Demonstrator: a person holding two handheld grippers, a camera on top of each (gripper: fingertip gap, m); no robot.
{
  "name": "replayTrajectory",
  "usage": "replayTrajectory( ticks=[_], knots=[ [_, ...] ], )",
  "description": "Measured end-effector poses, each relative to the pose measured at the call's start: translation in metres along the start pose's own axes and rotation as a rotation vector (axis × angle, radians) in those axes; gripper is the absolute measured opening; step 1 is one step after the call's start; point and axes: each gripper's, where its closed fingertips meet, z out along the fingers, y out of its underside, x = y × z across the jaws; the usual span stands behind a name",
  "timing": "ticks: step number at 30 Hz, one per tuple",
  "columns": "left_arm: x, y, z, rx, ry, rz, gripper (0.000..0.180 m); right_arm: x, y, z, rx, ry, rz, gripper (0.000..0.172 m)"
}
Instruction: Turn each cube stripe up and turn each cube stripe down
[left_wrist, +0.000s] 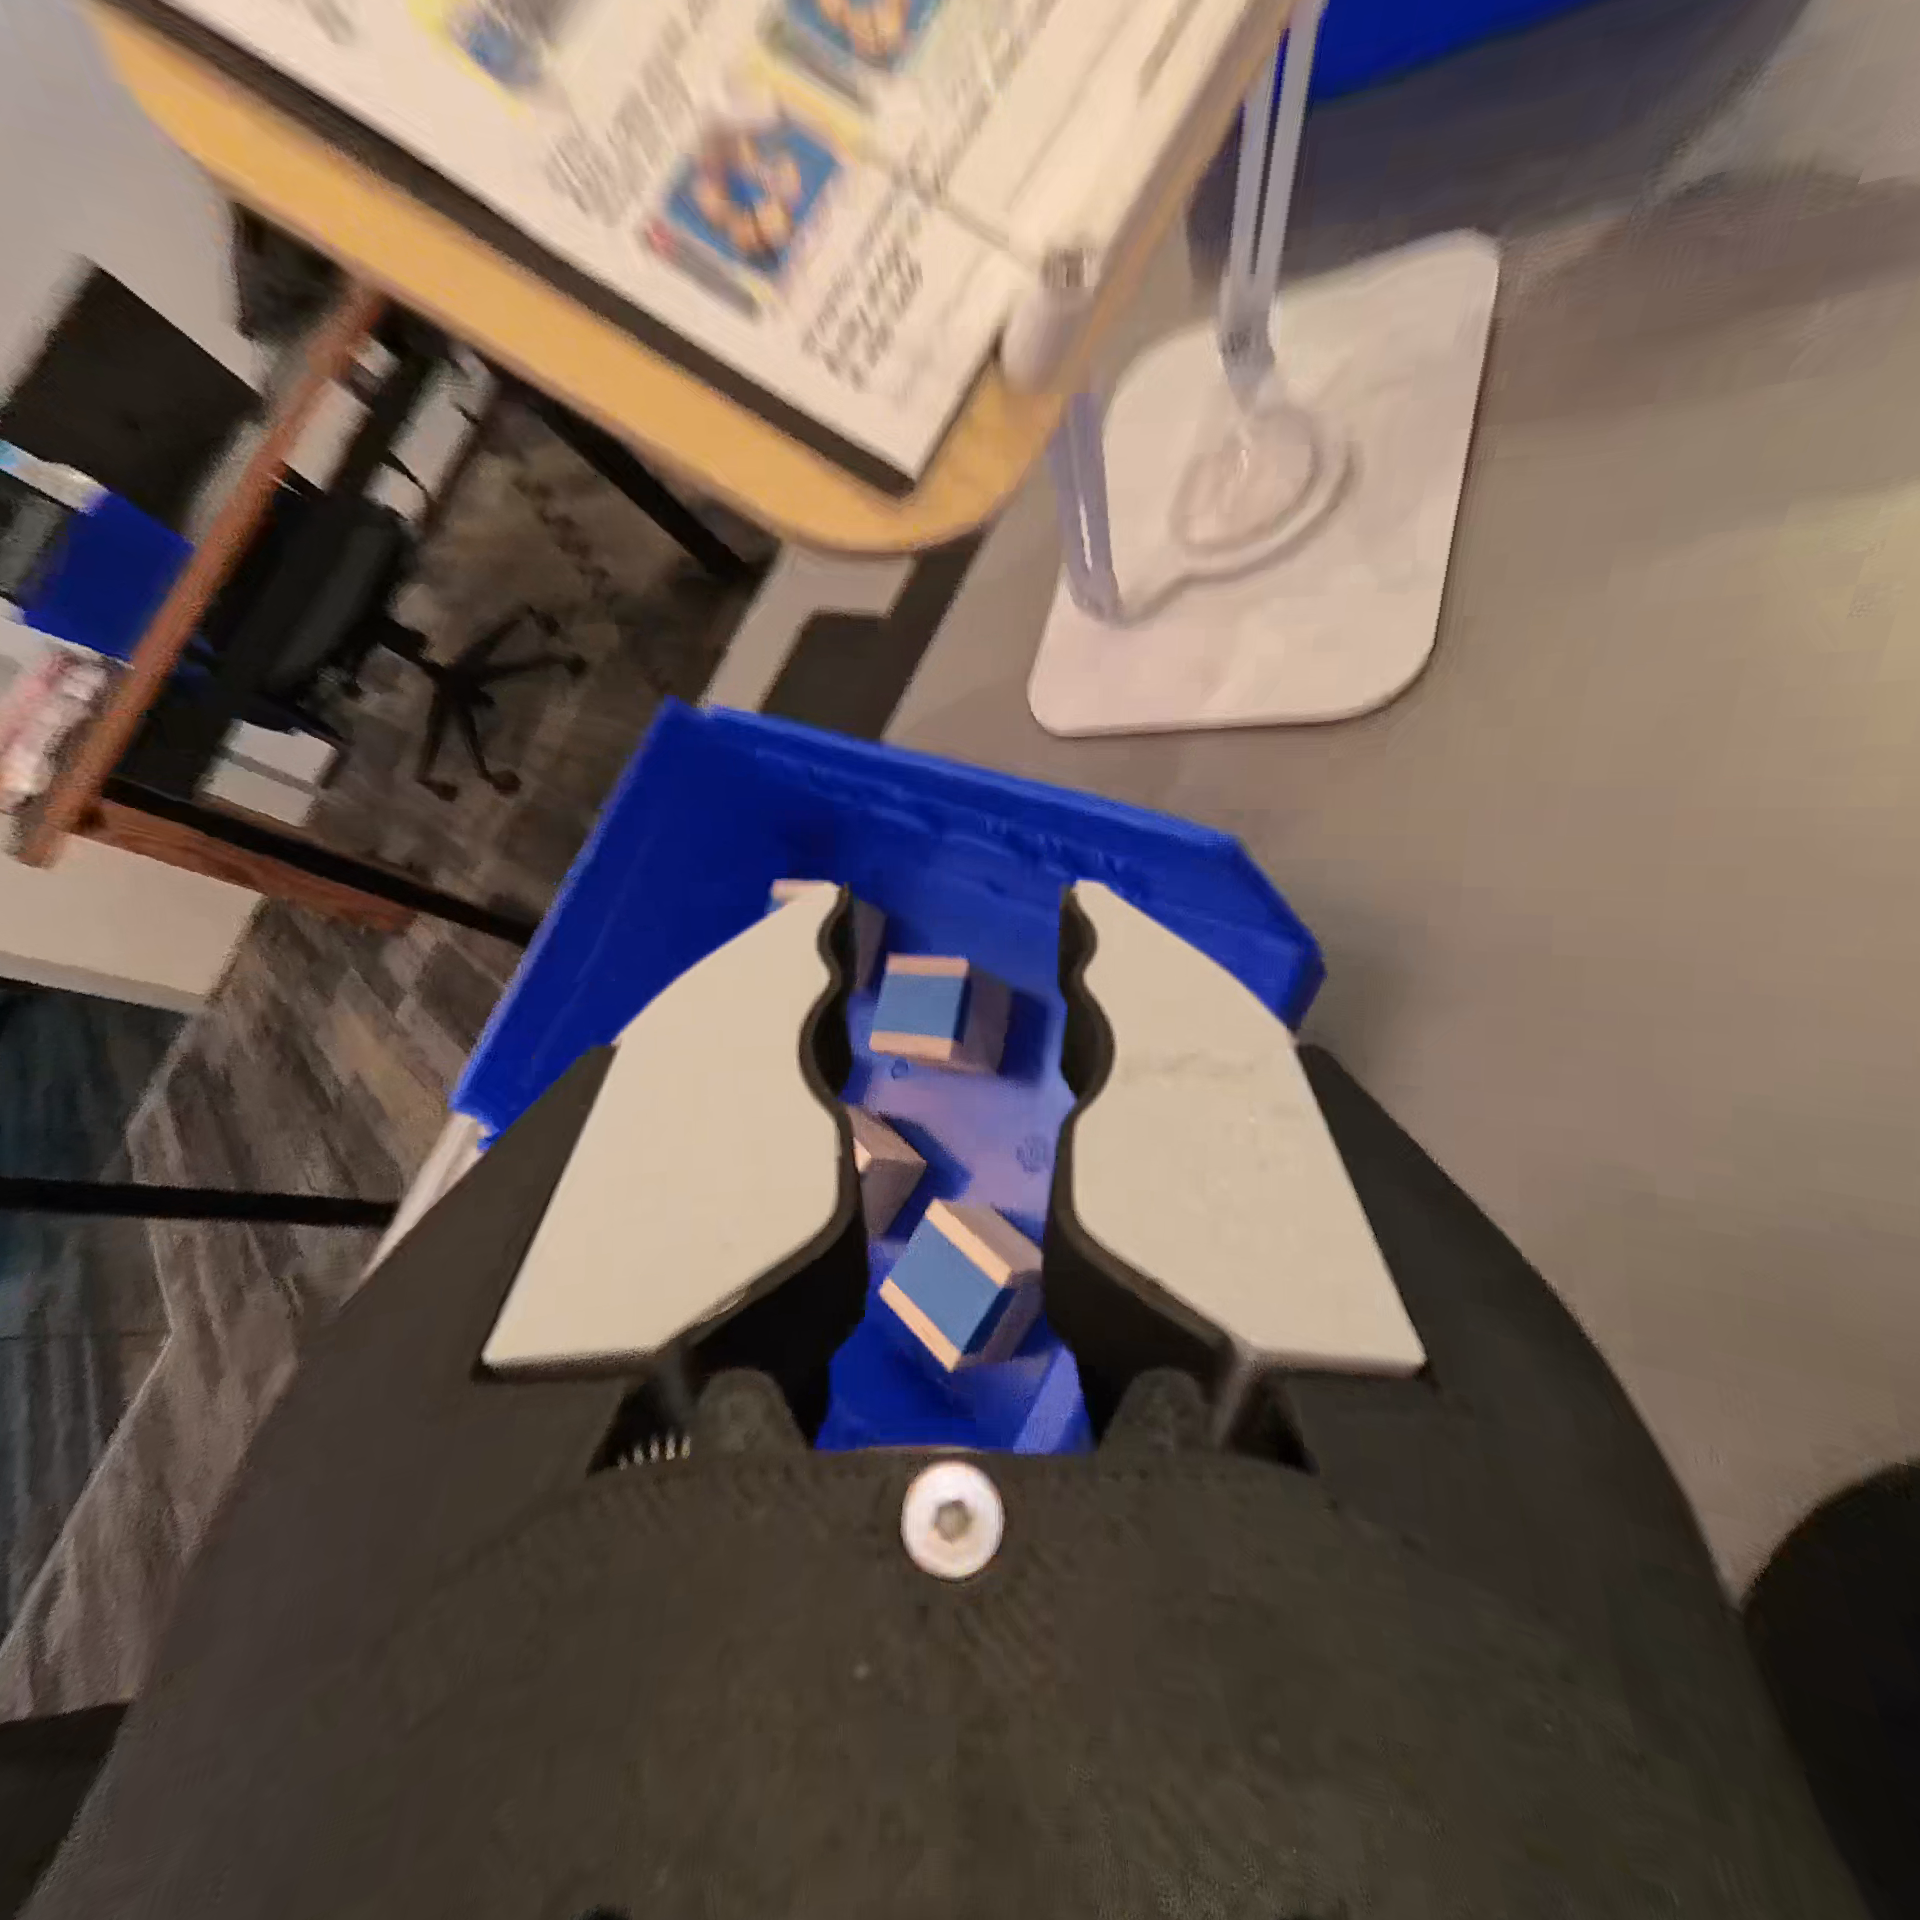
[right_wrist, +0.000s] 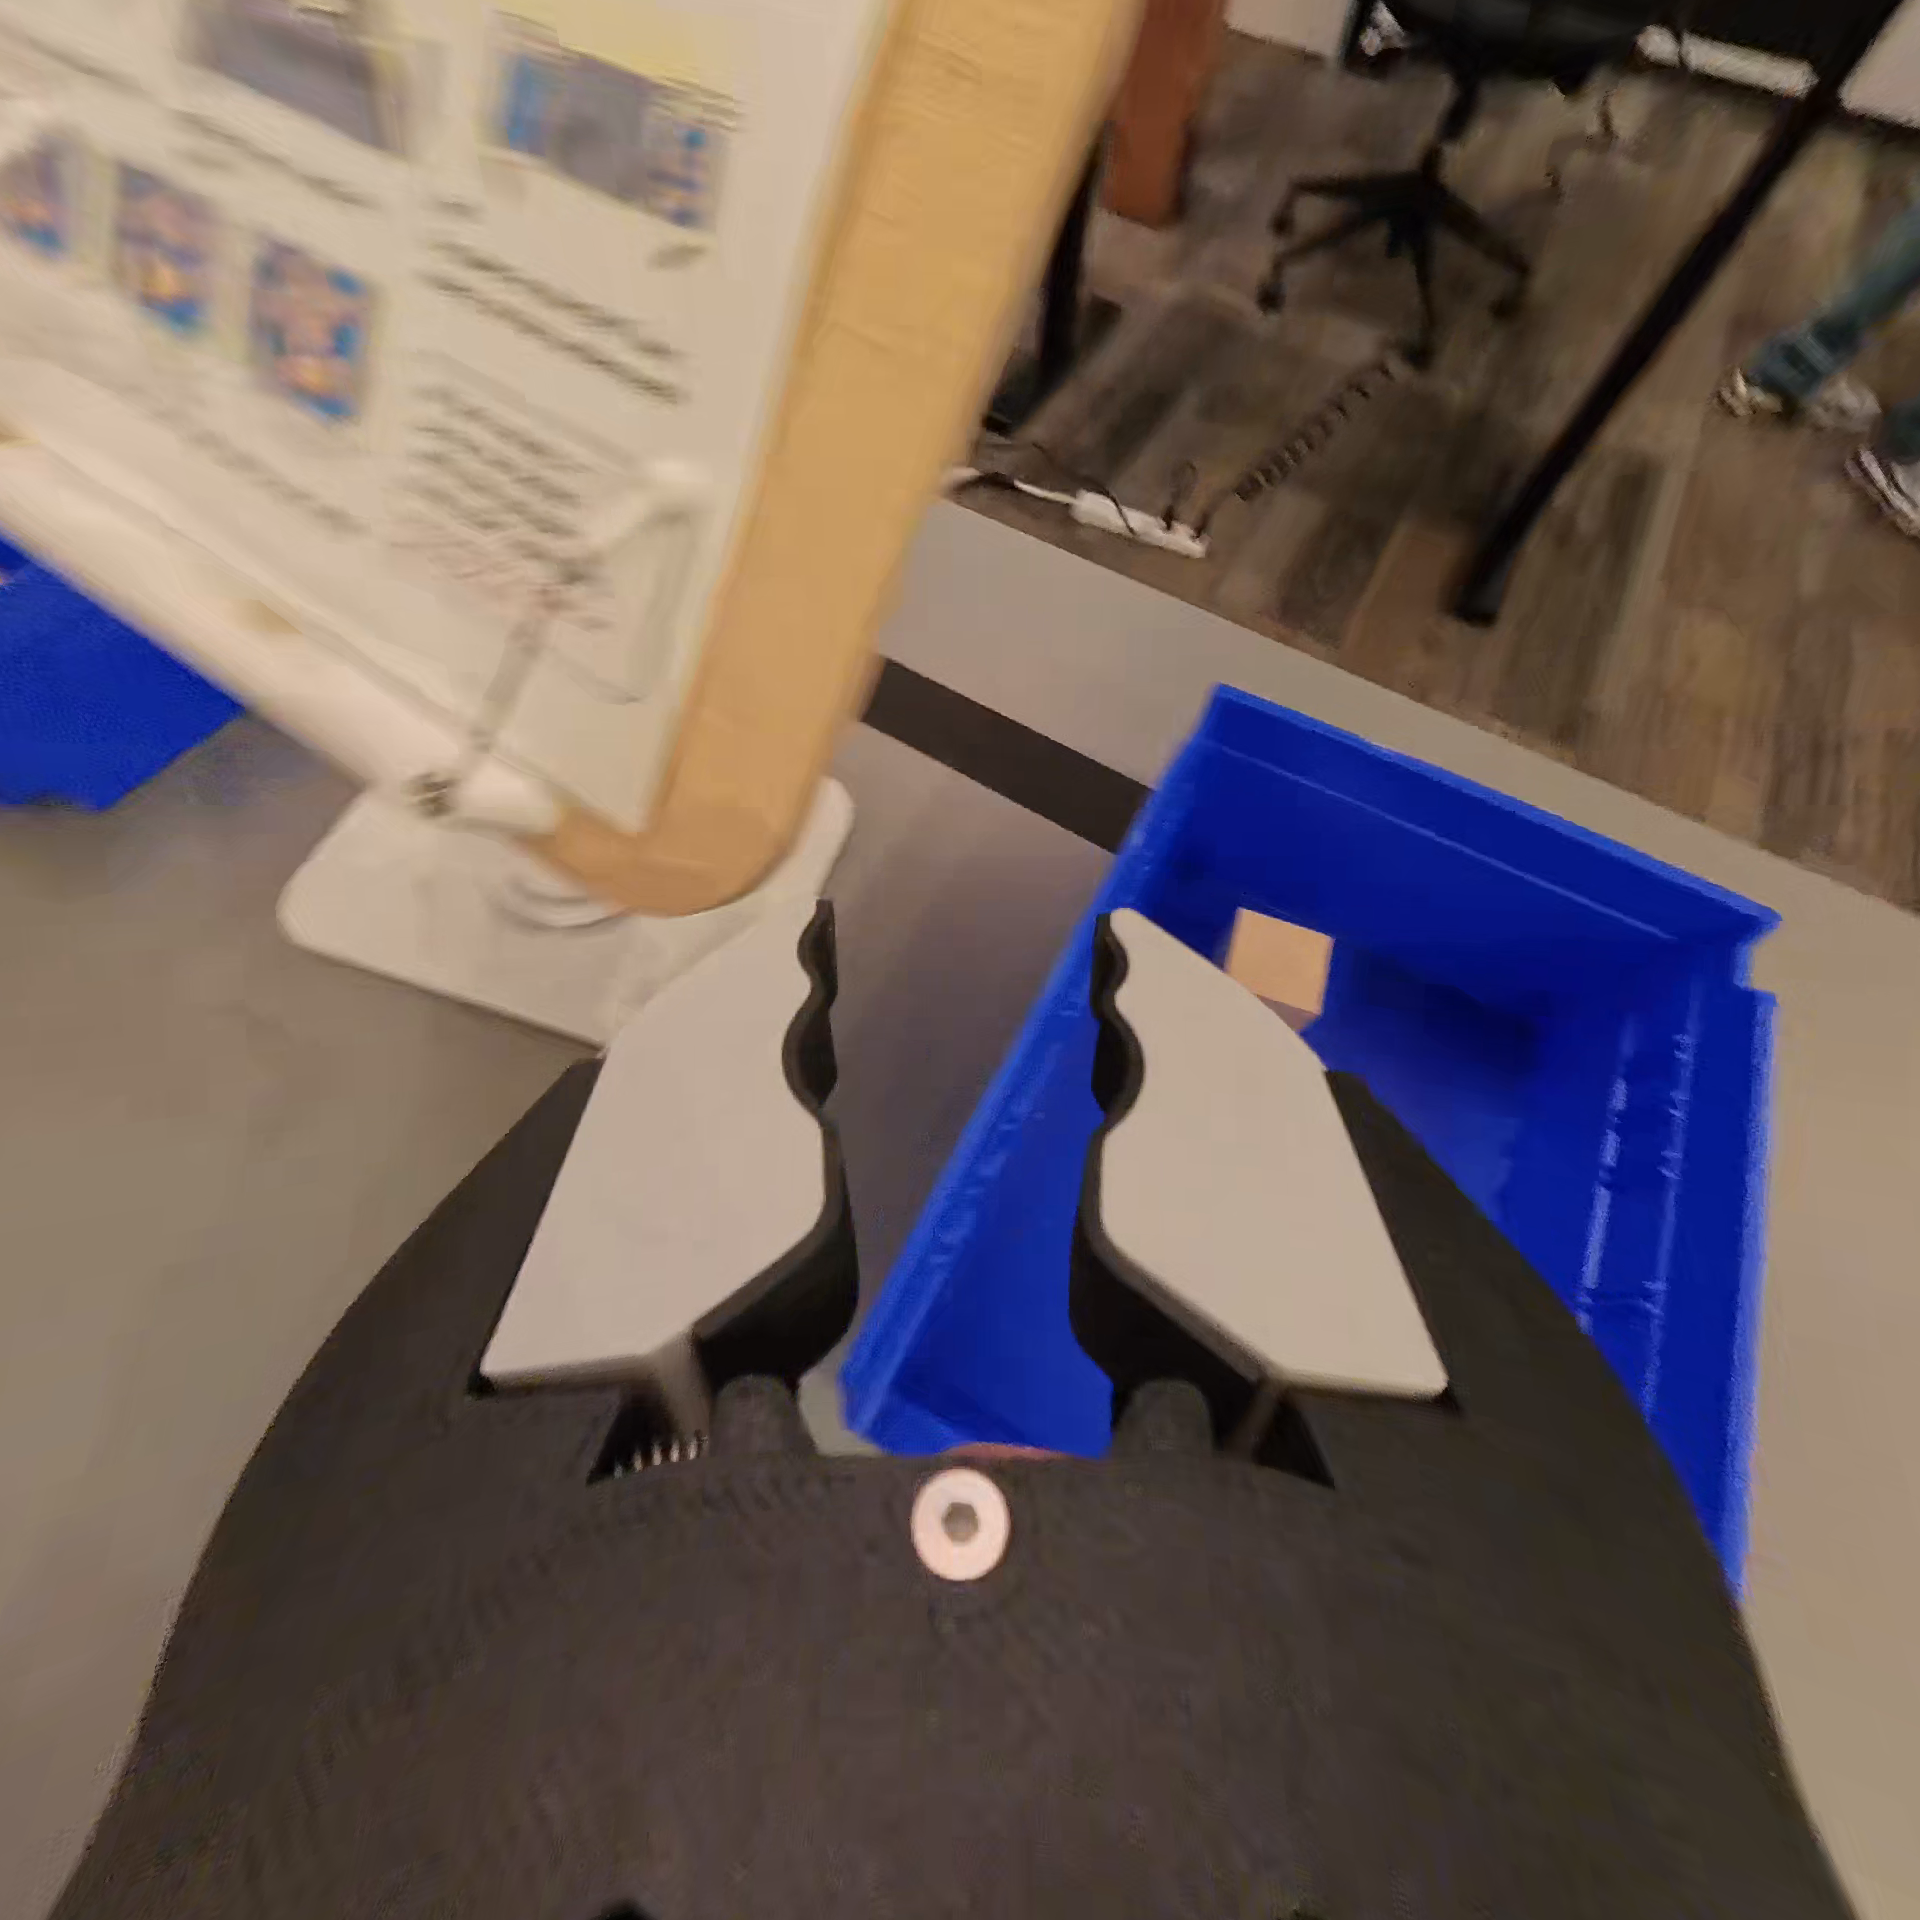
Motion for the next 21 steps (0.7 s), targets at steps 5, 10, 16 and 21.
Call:
replayTrajectory(
  ticks=[5,10,16,21],
  knots=[
    [0.001,0.045,0.039,-0.252,0.184,0.100,0.041,-0.071,0.016,-0.028,0.038,-0.151,-0.067,0.045],
    [-0.011,0.074,0.087,-0.395,0.280,0.067,0.052,-0.113,0.028,-0.043,0.079,-0.254,-0.055,0.043],
    [-0.005,0.130,0.130,-0.667,0.398,0.045,0.068,-0.132,0.037,-0.052,0.088,-0.267,-0.092,0.041],
    [-0.004,0.125,0.133,-0.615,0.405,-0.020,0.047,-0.146,0.036,-0.054,0.104,-0.297,-0.122,0.040]
  ],
)
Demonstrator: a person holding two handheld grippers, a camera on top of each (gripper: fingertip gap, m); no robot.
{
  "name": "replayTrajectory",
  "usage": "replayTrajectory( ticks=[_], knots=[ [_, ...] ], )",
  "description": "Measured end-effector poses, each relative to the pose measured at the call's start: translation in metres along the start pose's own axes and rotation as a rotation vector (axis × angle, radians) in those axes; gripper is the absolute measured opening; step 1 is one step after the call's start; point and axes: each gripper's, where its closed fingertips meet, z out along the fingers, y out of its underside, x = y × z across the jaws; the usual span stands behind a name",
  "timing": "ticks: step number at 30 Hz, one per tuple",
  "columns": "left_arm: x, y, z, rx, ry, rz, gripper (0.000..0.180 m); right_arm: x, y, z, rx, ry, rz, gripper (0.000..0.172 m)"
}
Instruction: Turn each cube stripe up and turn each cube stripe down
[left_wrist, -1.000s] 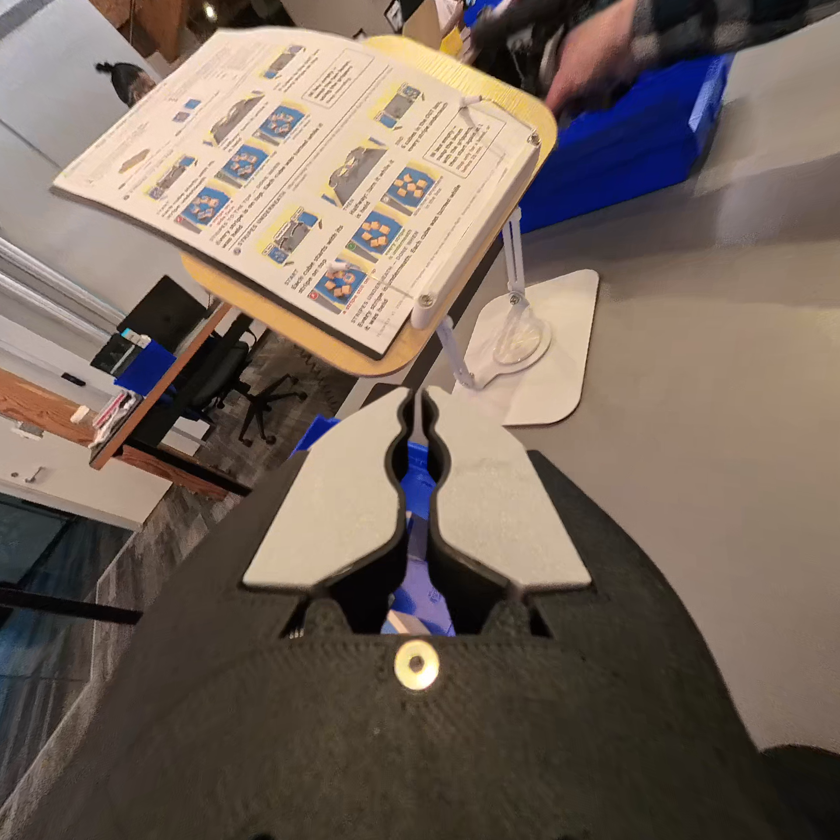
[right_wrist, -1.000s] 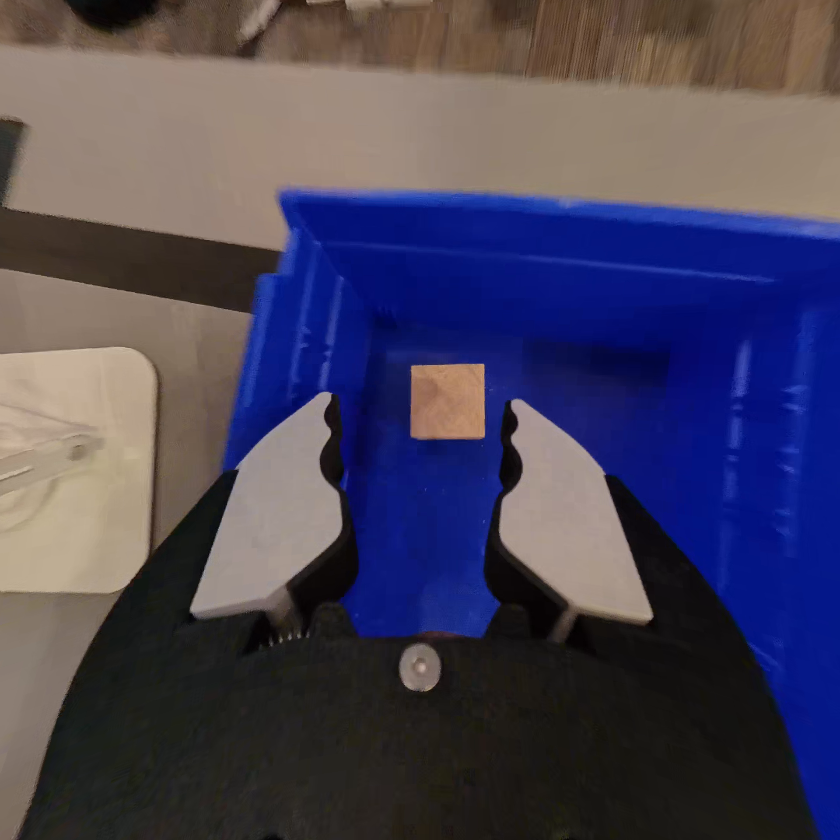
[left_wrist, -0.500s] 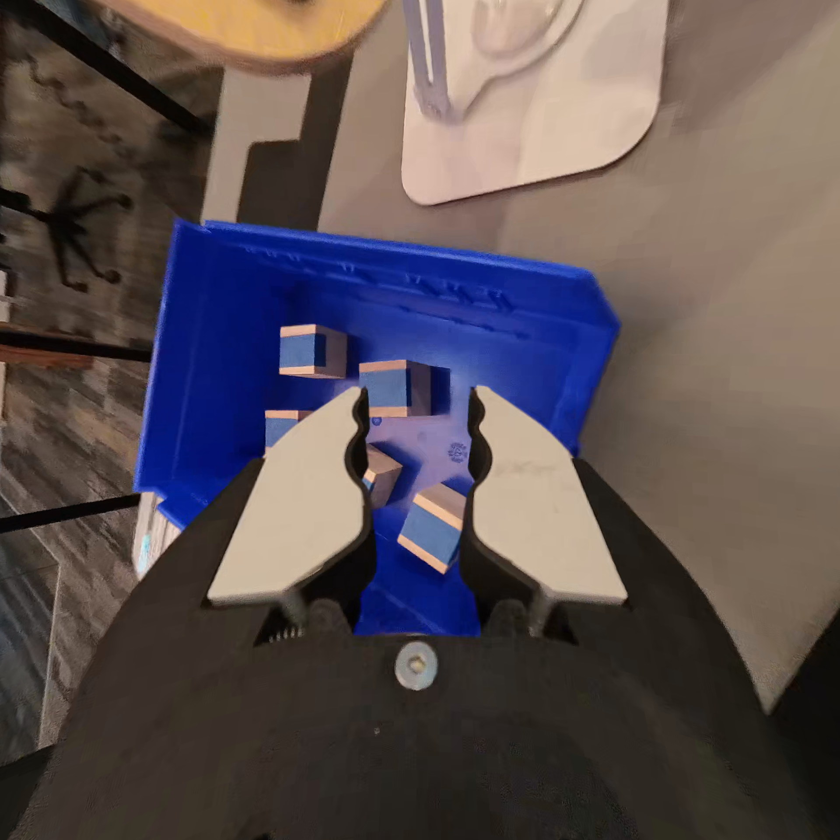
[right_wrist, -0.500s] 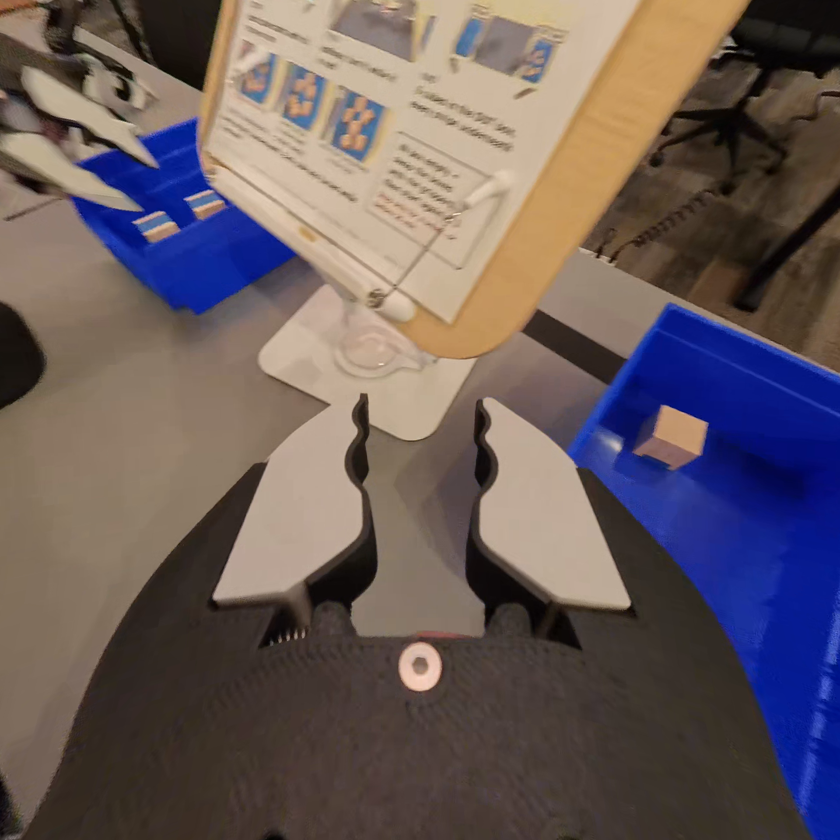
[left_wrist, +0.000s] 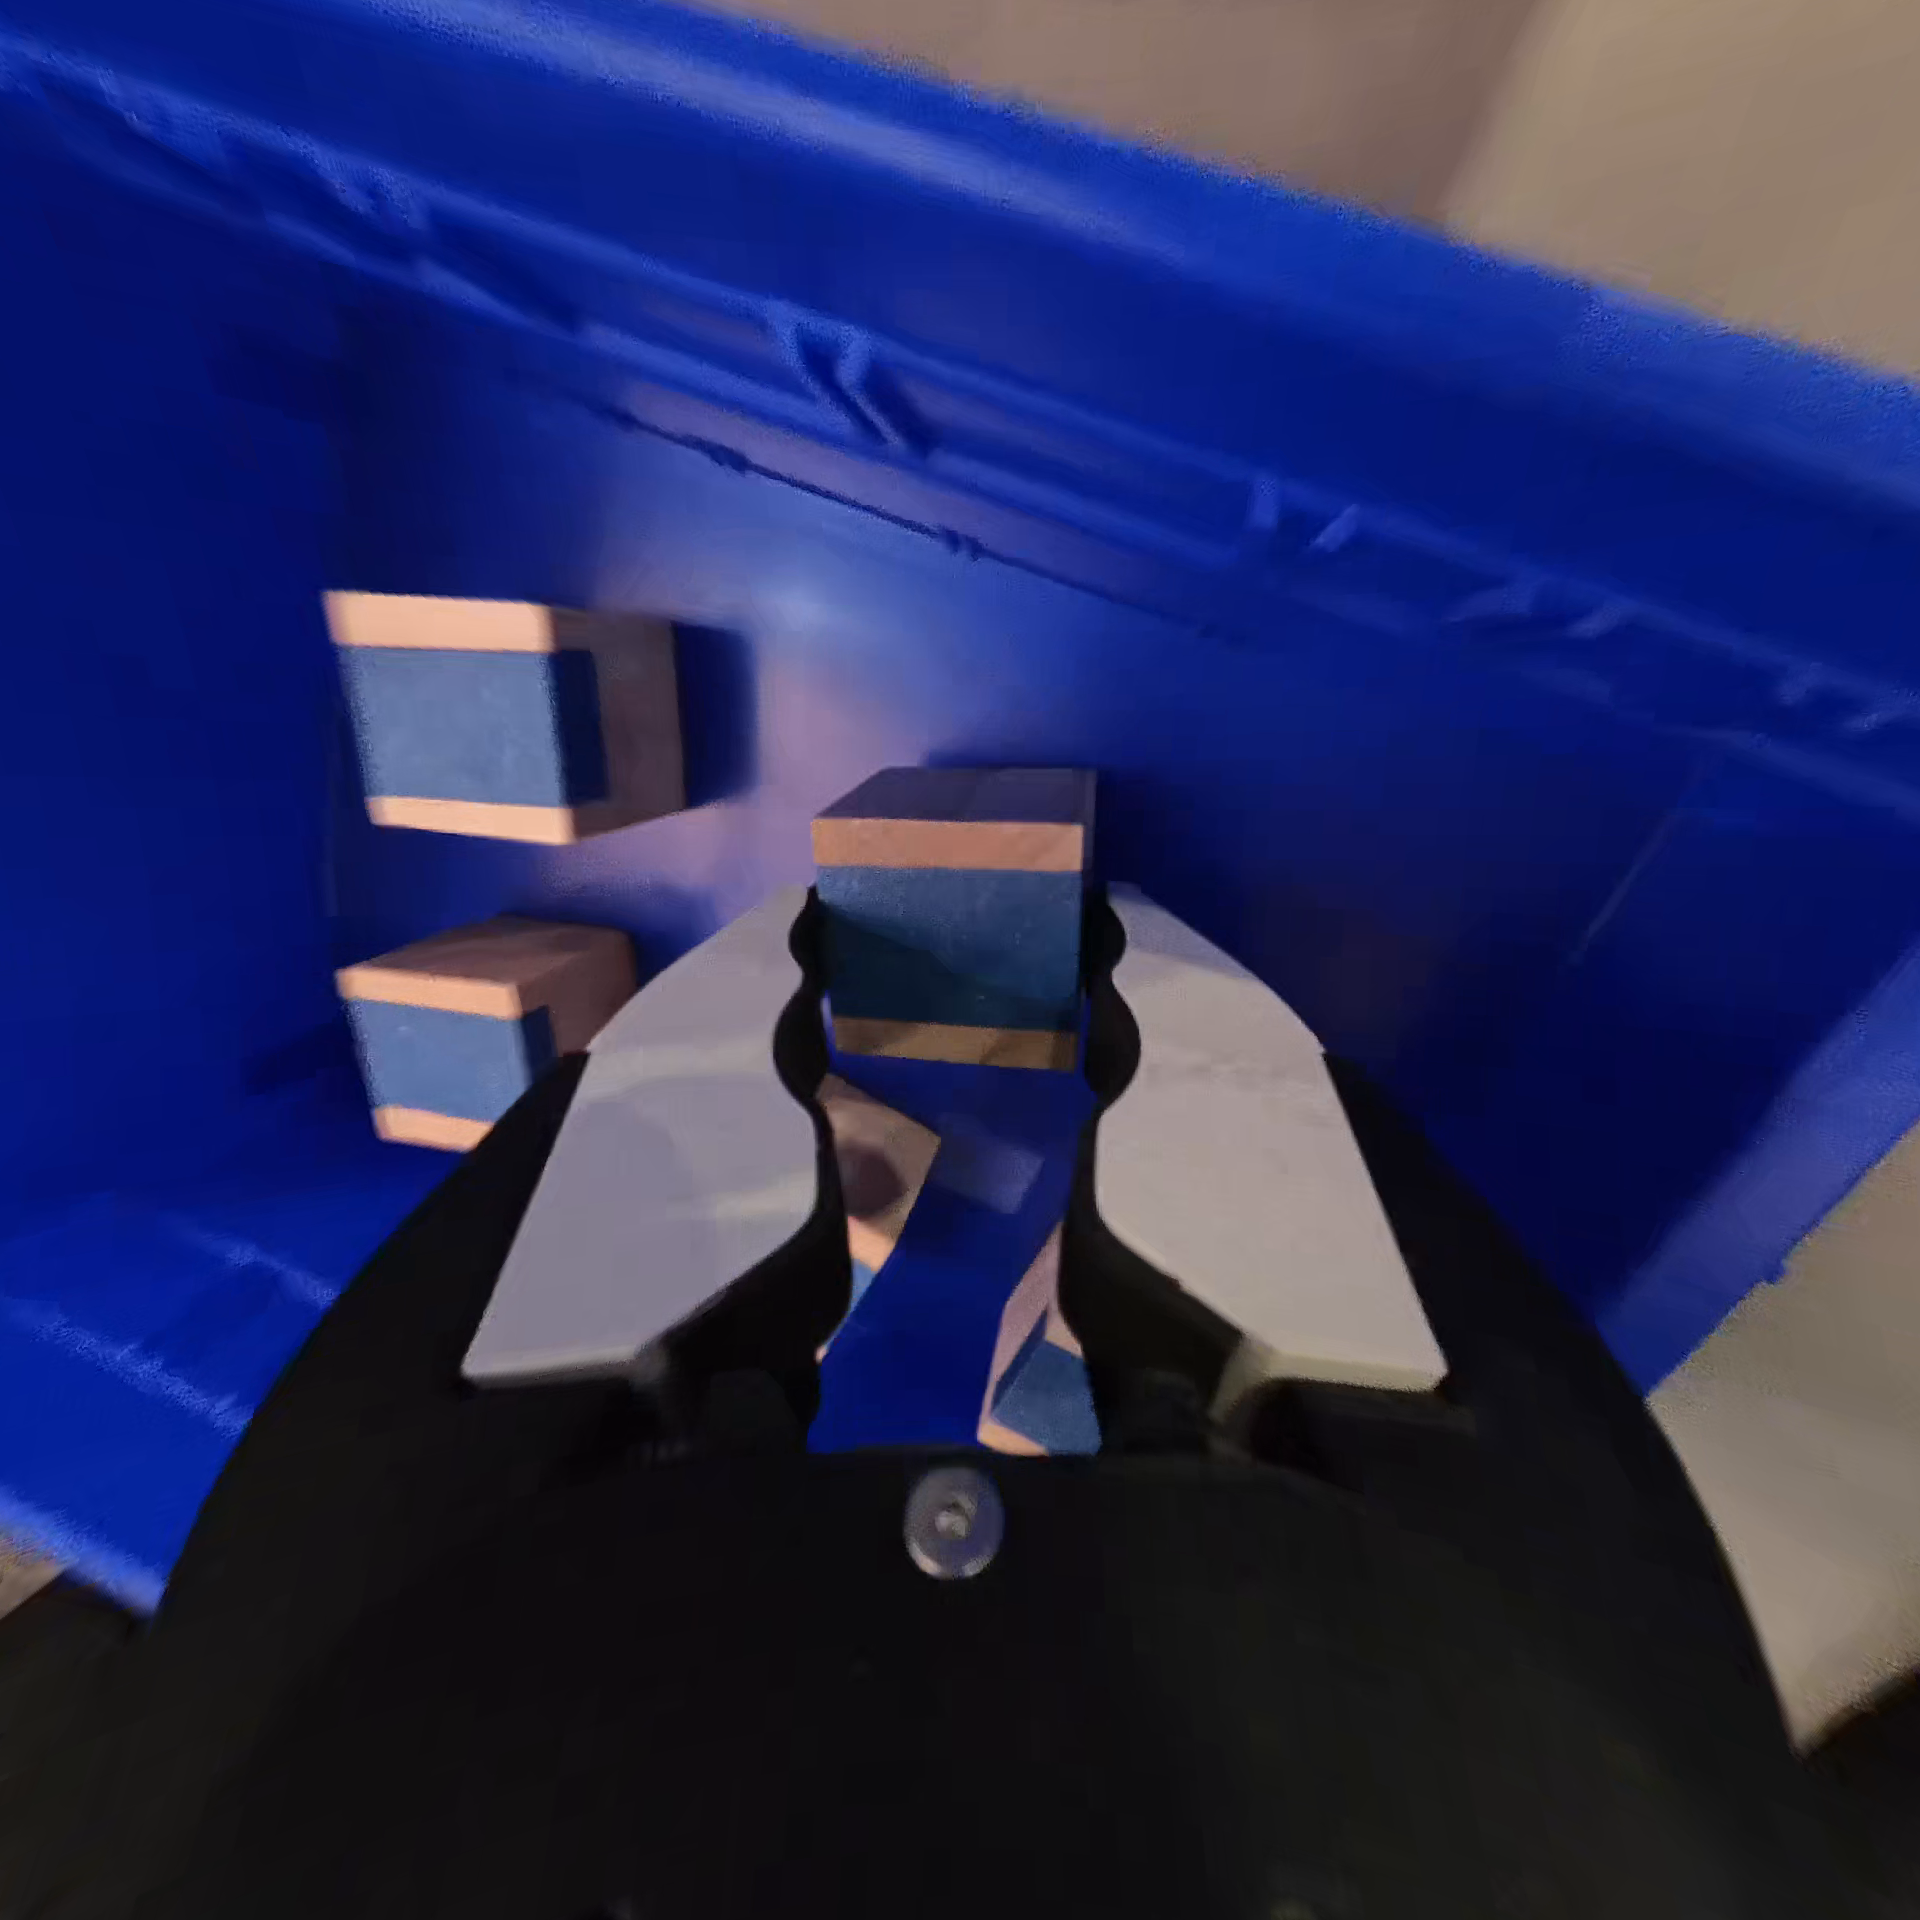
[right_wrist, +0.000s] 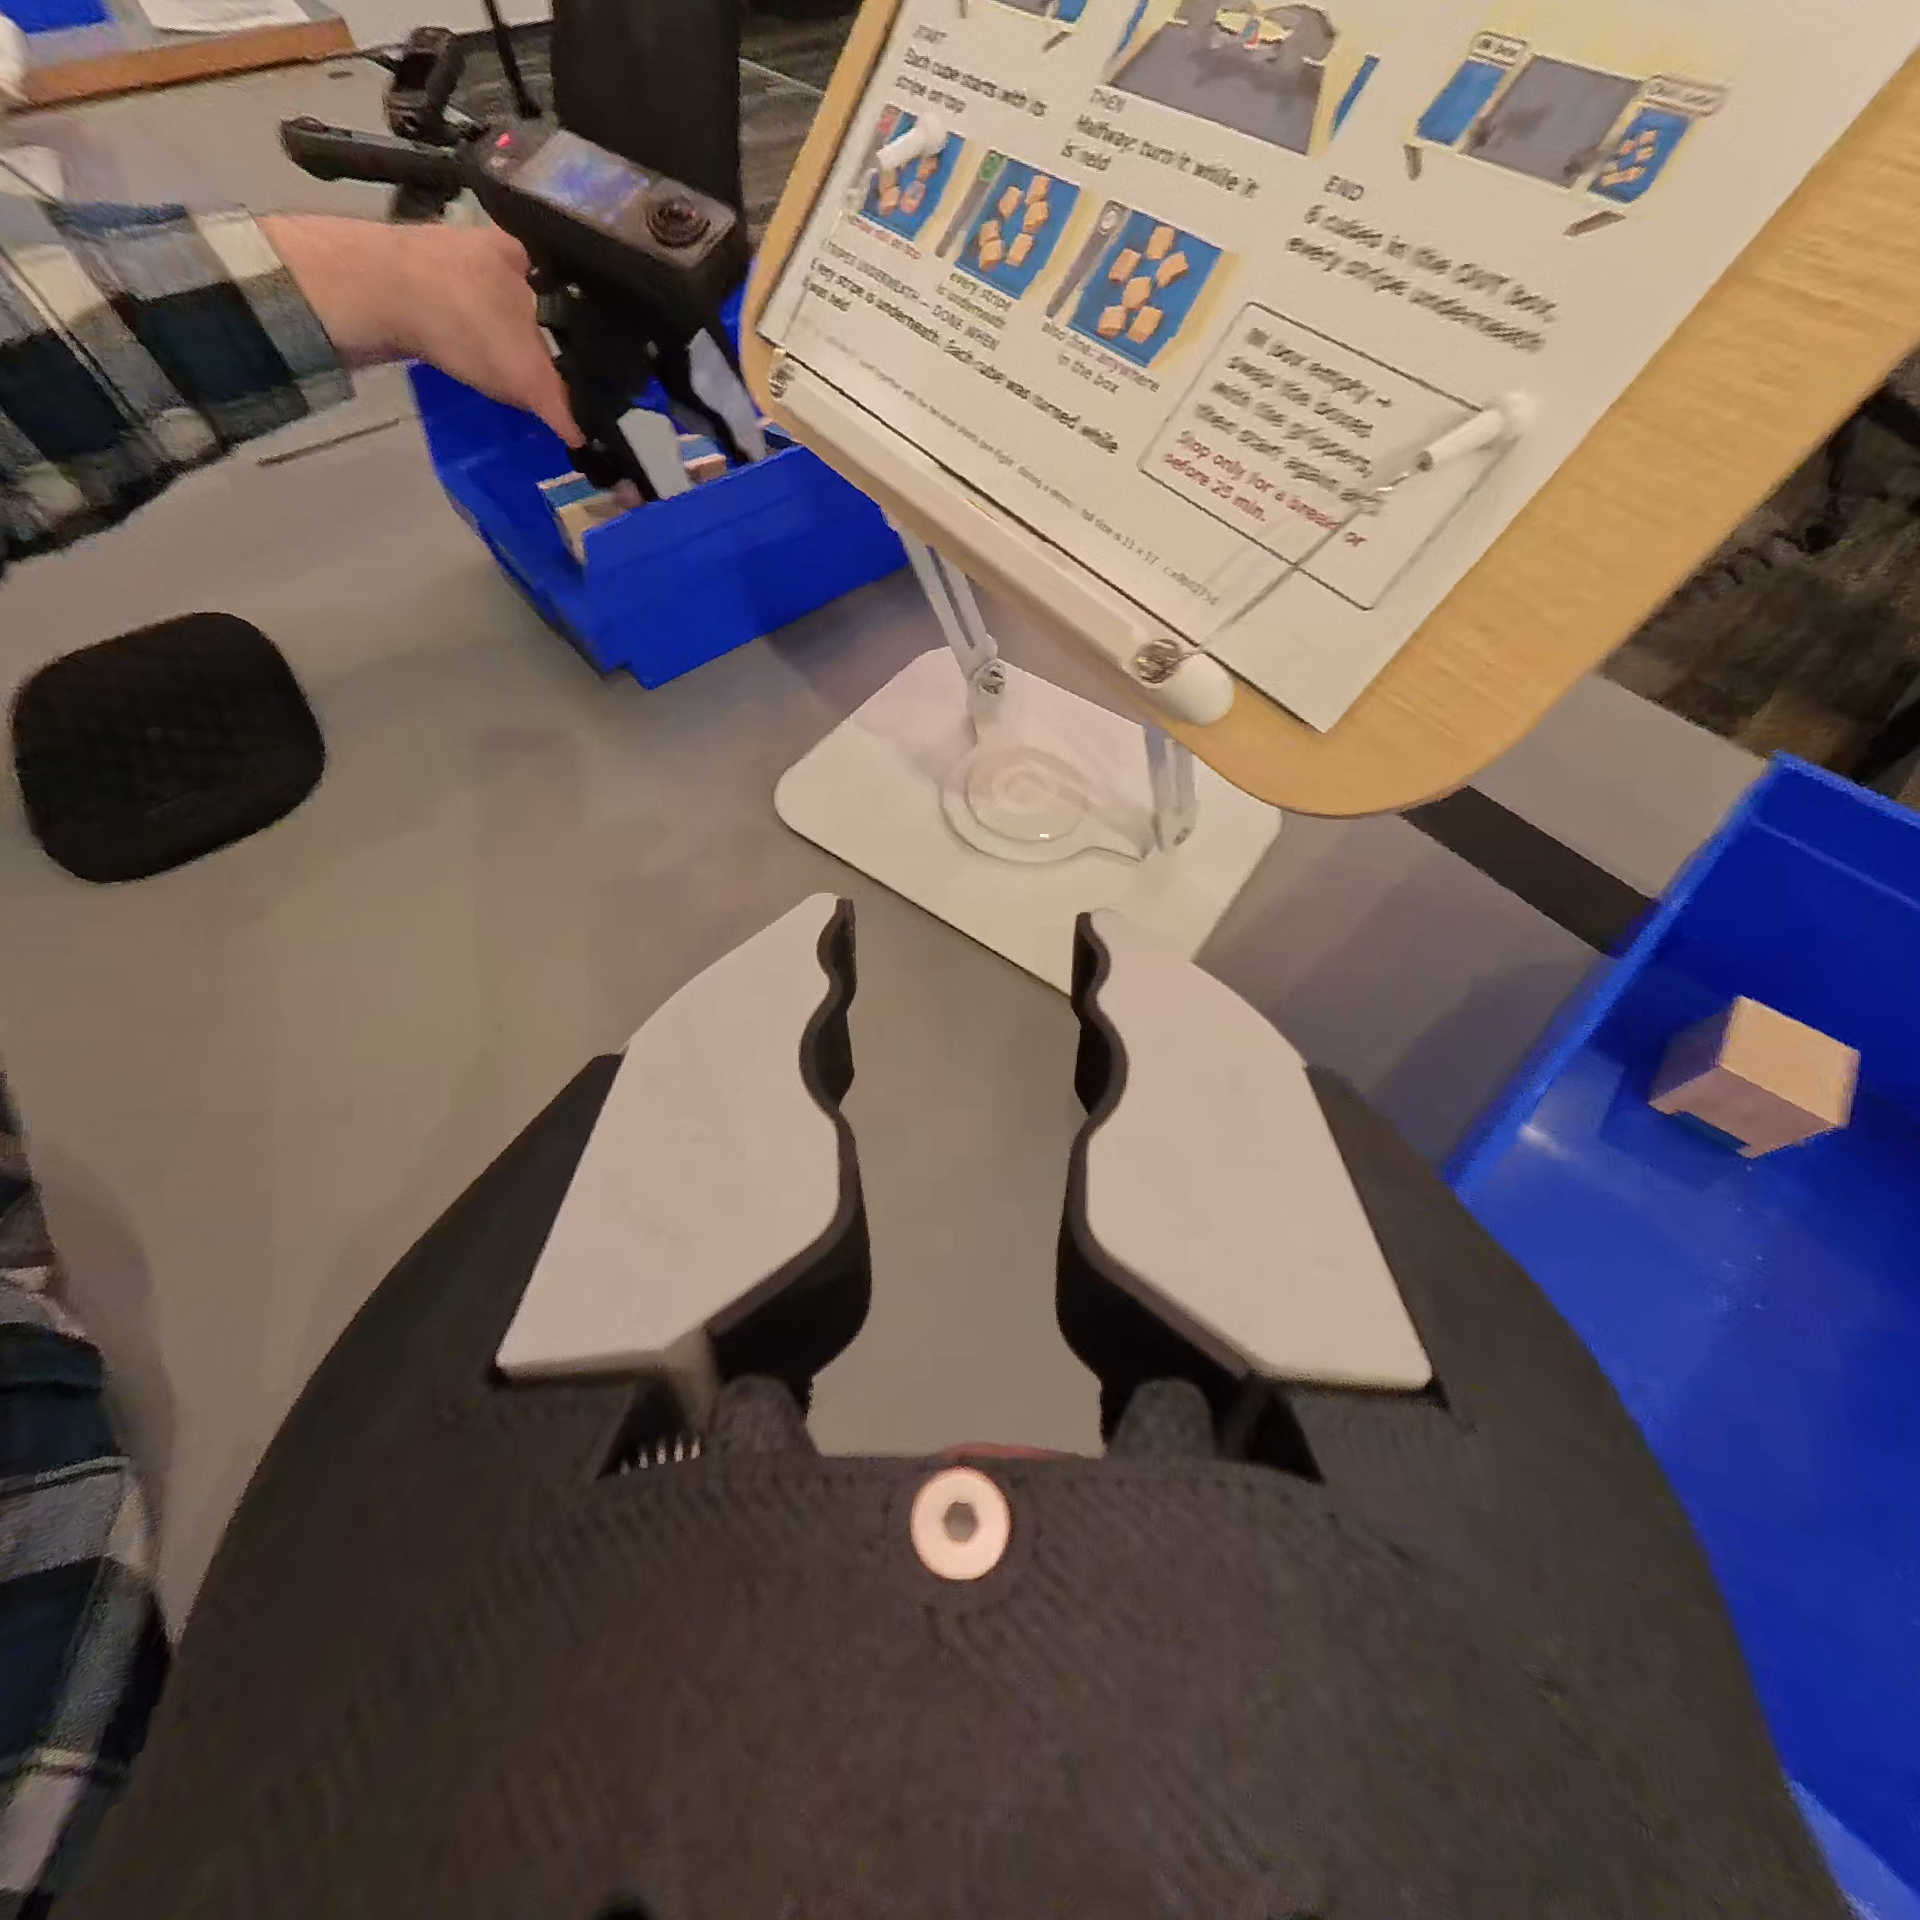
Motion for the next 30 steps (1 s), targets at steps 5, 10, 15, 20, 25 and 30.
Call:
replayTrajectory(
  ticks=[5,10,15,20,25,30],
  knots=[
    [0.003,-0.020,-0.082,0.270,-0.241,-0.059,0.047,-0.036,-0.023,0.016,0.124,-0.208,0.145,0.042],
    [0.072,-0.084,-0.197,0.724,-0.482,0.052,0.047,-0.075,-0.061,0.044,0.250,-0.489,0.367,0.057],
    [0.155,-0.146,-0.255,0.975,-0.628,0.233,0.046,-0.124,-0.098,0.071,0.298,-0.728,0.490,0.073],
    [0.195,-0.178,-0.276,1.093,-0.672,0.322,0.046,-0.170,-0.120,0.066,0.321,-0.937,0.524,0.075],
    [0.221,-0.194,-0.288,1.202,-0.710,0.387,0.047,-0.200,-0.130,0.045,0.343,-1.121,0.552,0.048],
    [0.223,-0.198,-0.287,1.199,-0.724,0.393,0.045,-0.191,-0.128,0.040,0.348,-0.968,0.455,0.047]
  ],
)
